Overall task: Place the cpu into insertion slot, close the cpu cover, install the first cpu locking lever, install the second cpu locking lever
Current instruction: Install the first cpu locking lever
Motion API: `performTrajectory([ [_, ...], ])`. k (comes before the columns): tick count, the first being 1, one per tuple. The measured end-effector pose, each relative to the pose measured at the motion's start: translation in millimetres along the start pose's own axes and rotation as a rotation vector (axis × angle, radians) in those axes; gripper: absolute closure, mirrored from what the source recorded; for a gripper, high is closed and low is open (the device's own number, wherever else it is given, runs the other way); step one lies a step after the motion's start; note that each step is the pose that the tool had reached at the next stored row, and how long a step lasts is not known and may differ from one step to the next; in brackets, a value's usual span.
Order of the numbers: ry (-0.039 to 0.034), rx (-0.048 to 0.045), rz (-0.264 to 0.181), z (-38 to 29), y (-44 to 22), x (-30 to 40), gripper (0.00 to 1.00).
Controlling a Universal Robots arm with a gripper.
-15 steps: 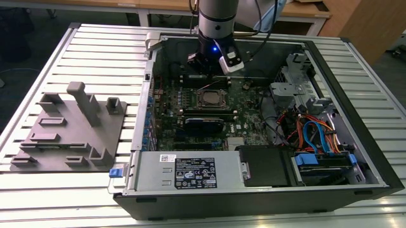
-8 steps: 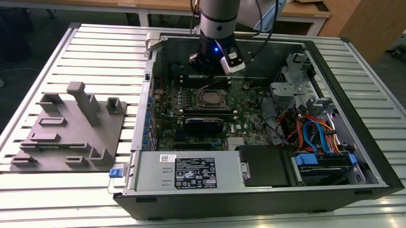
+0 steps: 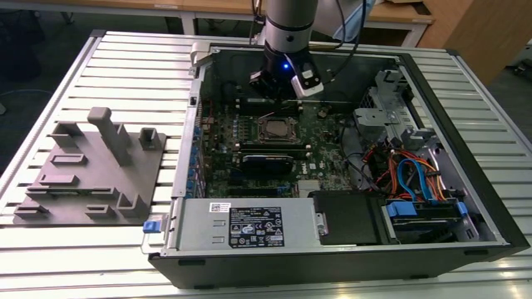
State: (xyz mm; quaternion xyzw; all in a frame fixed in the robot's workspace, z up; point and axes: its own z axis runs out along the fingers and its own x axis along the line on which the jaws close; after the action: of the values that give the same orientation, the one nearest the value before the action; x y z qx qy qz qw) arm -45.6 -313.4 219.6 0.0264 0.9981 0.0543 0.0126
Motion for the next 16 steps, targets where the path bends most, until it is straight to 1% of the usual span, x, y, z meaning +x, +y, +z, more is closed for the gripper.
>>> performTrajectory([
  [16, 0.0002, 0.0000, 0.000, 8.9, -0.3, -11.3, 0.90],
])
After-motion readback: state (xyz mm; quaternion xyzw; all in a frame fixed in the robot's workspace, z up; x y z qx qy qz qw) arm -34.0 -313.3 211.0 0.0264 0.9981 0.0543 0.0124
